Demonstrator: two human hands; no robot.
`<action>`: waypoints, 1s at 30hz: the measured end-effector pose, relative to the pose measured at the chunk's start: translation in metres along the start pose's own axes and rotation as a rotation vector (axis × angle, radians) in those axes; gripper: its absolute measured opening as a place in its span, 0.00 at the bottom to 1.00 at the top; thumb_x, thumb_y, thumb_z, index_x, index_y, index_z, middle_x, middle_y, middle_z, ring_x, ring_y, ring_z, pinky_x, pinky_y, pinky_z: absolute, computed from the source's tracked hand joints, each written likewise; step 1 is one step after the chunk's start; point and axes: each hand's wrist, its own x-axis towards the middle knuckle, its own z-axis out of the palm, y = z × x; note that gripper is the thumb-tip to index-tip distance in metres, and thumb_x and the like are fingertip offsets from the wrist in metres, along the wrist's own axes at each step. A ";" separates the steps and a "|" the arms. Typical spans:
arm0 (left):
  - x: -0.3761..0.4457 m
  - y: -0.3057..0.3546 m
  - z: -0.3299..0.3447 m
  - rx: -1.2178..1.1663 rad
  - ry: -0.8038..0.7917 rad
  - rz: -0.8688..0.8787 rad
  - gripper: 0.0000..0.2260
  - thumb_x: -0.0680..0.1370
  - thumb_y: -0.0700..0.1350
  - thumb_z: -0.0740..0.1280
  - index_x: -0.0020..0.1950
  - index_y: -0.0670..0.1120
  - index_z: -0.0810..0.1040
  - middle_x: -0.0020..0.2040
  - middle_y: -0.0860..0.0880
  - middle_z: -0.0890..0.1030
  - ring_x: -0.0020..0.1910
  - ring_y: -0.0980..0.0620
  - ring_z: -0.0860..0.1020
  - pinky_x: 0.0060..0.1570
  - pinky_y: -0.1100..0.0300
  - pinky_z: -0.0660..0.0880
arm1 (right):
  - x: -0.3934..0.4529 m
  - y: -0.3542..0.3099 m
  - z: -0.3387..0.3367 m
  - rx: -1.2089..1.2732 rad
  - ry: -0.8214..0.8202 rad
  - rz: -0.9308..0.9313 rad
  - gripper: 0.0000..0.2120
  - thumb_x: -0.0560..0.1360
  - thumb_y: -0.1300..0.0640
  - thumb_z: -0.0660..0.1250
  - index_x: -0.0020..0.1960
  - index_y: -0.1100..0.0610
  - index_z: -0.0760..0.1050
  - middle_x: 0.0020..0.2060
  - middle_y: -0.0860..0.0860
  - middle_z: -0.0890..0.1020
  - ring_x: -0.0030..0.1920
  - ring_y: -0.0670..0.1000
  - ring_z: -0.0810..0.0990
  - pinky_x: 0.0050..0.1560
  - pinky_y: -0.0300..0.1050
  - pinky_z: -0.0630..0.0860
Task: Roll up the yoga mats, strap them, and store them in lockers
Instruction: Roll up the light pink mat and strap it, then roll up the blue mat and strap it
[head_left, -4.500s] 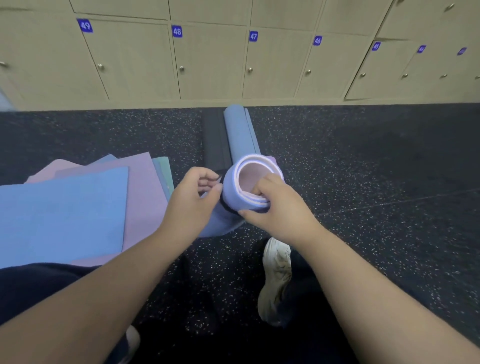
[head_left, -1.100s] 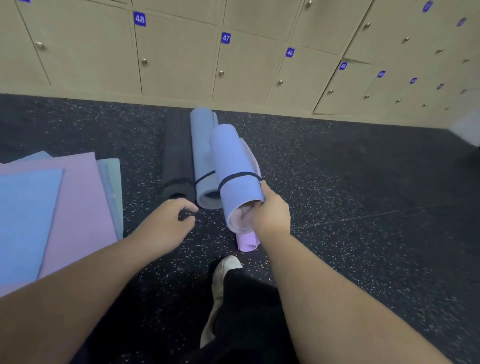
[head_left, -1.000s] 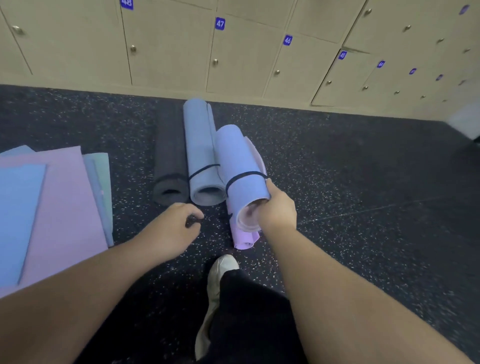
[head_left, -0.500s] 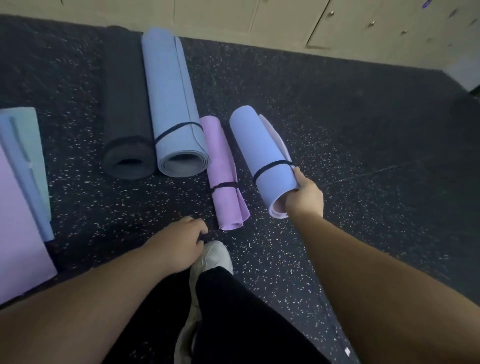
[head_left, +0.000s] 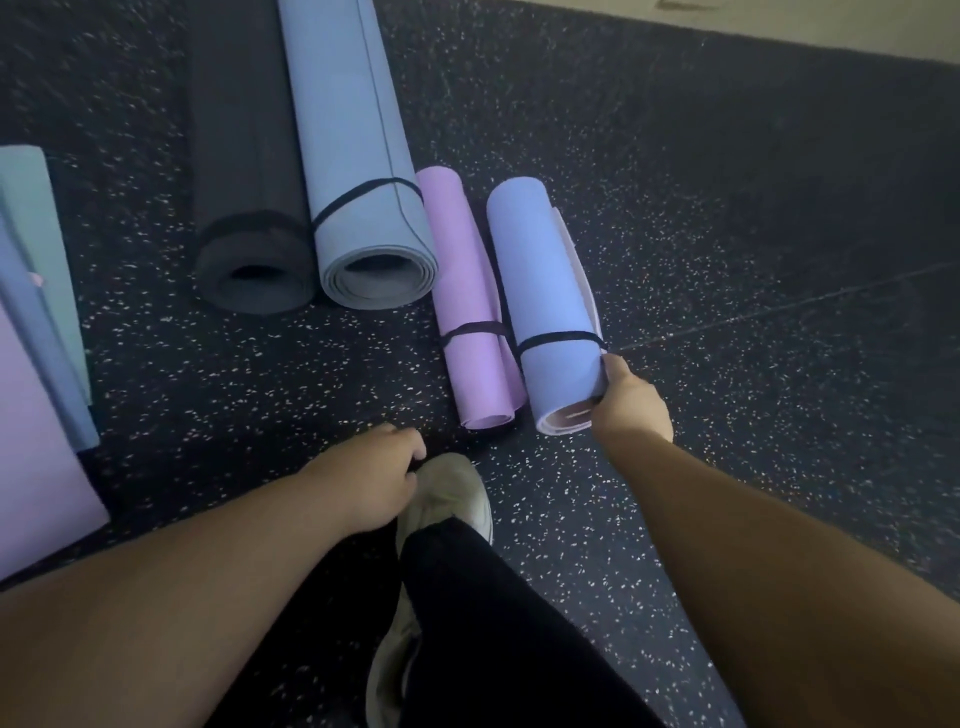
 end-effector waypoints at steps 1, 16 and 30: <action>0.000 -0.001 0.001 0.004 -0.003 -0.006 0.15 0.81 0.48 0.59 0.69 0.52 0.68 0.66 0.52 0.68 0.59 0.52 0.72 0.60 0.56 0.70 | 0.000 0.000 0.003 0.002 -0.005 -0.010 0.29 0.76 0.64 0.52 0.75 0.47 0.58 0.60 0.61 0.74 0.57 0.63 0.75 0.54 0.53 0.72; -0.003 -0.006 0.008 0.037 -0.098 -0.030 0.16 0.81 0.50 0.59 0.69 0.52 0.68 0.65 0.52 0.69 0.57 0.54 0.72 0.59 0.57 0.71 | 0.004 -0.001 0.022 -0.077 -0.185 -0.004 0.25 0.77 0.61 0.59 0.72 0.56 0.59 0.65 0.59 0.67 0.59 0.61 0.73 0.52 0.50 0.71; -0.049 -0.097 -0.098 0.312 0.066 -0.036 0.18 0.82 0.47 0.58 0.72 0.51 0.64 0.69 0.50 0.66 0.59 0.50 0.73 0.59 0.54 0.71 | -0.075 -0.153 0.013 -0.066 -0.164 -0.552 0.19 0.78 0.60 0.58 0.69 0.58 0.65 0.65 0.57 0.69 0.63 0.58 0.71 0.59 0.50 0.69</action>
